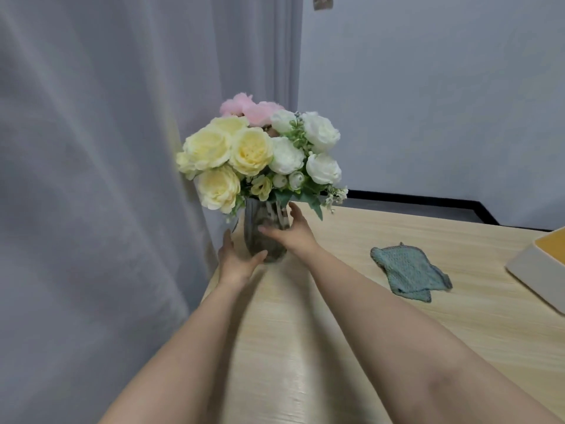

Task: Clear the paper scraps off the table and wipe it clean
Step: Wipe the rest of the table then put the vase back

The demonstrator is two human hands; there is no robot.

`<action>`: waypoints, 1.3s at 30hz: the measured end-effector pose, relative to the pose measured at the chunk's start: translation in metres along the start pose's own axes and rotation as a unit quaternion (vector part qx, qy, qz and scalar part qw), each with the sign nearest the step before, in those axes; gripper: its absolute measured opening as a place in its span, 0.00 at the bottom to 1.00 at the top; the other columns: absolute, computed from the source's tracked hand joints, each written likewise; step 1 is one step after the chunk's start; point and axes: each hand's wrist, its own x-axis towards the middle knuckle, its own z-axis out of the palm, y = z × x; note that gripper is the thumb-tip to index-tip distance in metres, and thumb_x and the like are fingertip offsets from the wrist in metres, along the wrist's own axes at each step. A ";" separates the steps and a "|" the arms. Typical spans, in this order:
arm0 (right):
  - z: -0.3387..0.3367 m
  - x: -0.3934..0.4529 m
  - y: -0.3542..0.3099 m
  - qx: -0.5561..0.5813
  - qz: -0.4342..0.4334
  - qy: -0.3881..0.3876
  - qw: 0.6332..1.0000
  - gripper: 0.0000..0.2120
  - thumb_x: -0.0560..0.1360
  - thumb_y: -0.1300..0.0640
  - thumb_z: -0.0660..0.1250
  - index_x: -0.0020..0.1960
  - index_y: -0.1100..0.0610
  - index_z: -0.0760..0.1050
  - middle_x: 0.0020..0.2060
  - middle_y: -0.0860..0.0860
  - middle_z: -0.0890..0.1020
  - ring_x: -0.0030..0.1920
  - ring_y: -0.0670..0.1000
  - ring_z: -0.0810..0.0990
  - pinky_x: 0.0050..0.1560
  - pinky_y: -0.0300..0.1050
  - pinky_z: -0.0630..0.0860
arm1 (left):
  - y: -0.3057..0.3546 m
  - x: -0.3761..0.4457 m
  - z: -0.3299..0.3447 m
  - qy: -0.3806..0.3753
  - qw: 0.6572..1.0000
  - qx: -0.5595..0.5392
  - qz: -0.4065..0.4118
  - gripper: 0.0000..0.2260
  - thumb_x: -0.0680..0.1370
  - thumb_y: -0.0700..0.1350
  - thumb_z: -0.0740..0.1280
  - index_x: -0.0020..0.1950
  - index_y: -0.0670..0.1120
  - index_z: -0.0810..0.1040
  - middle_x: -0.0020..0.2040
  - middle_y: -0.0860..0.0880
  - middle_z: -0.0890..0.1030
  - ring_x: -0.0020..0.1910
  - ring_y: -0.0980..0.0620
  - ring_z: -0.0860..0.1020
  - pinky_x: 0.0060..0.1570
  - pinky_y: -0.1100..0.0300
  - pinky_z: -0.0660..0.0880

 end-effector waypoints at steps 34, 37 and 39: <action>-0.376 -0.194 0.087 0.078 0.062 0.200 0.975 0.29 0.66 0.57 0.77 0.64 0.56 0.70 0.55 0.47 0.78 0.56 0.48 0.76 0.61 0.42 0.73 | 0.167 -0.252 0.311 -0.191 0.967 -0.056 0.160 0.30 0.68 0.39 0.75 0.66 0.46 0.67 0.53 0.51 0.75 0.50 0.52 0.75 0.48 0.61 0.71; -0.427 -0.221 0.115 0.043 0.071 0.236 0.968 0.30 0.64 0.54 0.78 0.63 0.55 0.71 0.56 0.49 0.79 0.56 0.51 0.78 0.61 0.46 0.74 | 0.175 -0.288 0.360 -0.227 0.959 -0.080 0.149 0.36 0.65 0.38 0.78 0.68 0.45 0.66 0.55 0.50 0.76 0.52 0.51 0.75 0.51 0.61 0.71; -0.459 -0.240 0.131 0.041 0.079 0.251 0.964 0.28 0.64 0.54 0.78 0.61 0.53 0.72 0.53 0.50 0.80 0.53 0.50 0.78 0.59 0.45 0.74 | 0.184 -0.314 0.391 -0.250 0.955 -0.083 0.137 0.37 0.64 0.40 0.78 0.70 0.46 0.65 0.54 0.50 0.75 0.51 0.52 0.75 0.50 0.61 0.73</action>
